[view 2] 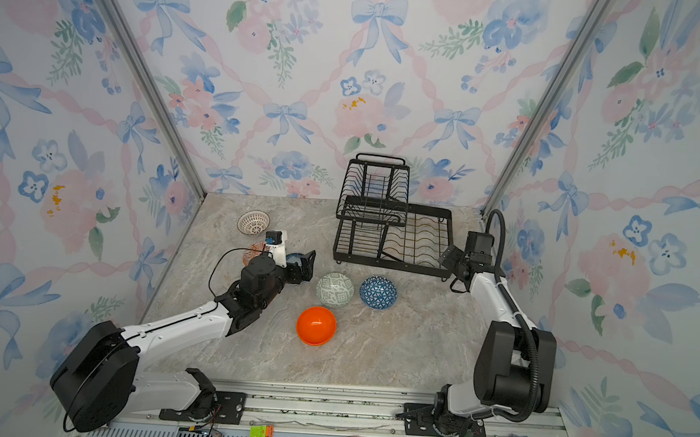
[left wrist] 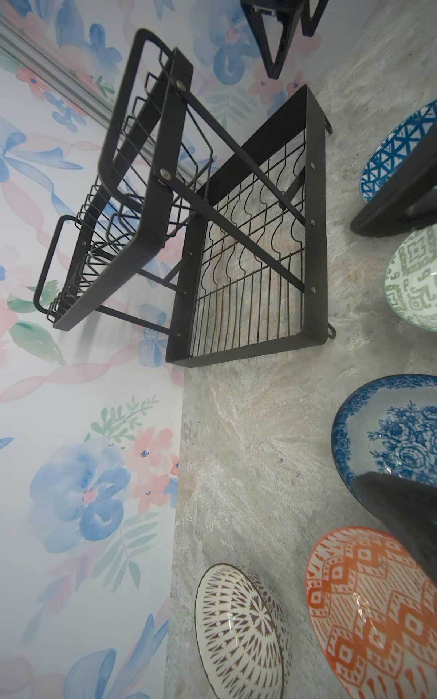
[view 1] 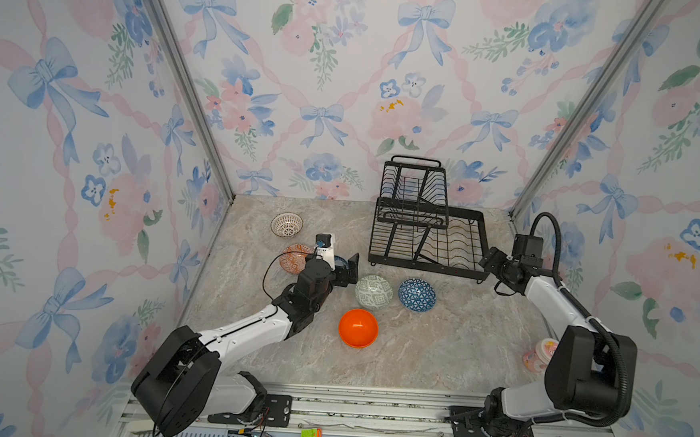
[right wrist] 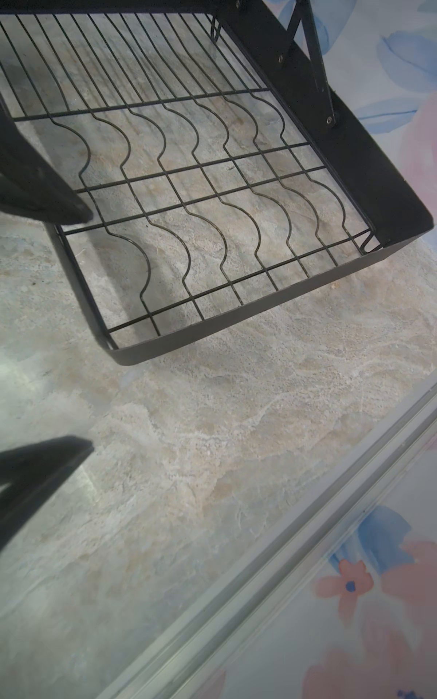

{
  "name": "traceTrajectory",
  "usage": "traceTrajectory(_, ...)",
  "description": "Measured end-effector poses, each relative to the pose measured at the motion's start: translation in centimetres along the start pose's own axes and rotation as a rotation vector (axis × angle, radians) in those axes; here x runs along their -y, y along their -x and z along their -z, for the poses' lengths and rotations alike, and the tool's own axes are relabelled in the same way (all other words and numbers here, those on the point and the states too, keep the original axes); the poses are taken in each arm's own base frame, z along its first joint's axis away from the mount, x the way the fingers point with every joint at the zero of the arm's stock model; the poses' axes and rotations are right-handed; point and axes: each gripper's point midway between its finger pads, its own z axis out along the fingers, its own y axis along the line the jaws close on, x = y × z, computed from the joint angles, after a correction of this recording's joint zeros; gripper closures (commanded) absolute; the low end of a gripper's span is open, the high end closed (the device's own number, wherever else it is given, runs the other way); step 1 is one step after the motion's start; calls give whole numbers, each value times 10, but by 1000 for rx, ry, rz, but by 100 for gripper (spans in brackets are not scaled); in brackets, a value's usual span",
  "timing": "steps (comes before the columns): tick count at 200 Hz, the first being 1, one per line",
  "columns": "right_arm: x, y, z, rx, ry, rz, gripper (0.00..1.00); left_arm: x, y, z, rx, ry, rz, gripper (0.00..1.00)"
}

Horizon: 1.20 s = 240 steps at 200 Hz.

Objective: Load the bowls into the dish rack

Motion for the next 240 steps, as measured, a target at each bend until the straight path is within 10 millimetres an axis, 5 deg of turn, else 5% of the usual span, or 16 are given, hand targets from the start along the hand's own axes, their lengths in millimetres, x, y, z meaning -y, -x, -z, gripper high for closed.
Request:
traceTrajectory(52, 0, 0, -42, -83, -74, 85, 27, 15, 2, -12, -13, -36, -3, 2)
traceTrajectory(132, -36, 21, -81, -82, -138, 296, 44, 21, -15, -18, -68, -58, -21, 2)
traceTrajectory(205, -20, 13, -93, -110, -210, 374, 77, 19, -5, -8, -50, -56, -17, 2)
traceTrajectory(240, -25, 12, -94, -111, -203, 414, 85, 14, -2, 0, -31, -43, -21, 2)
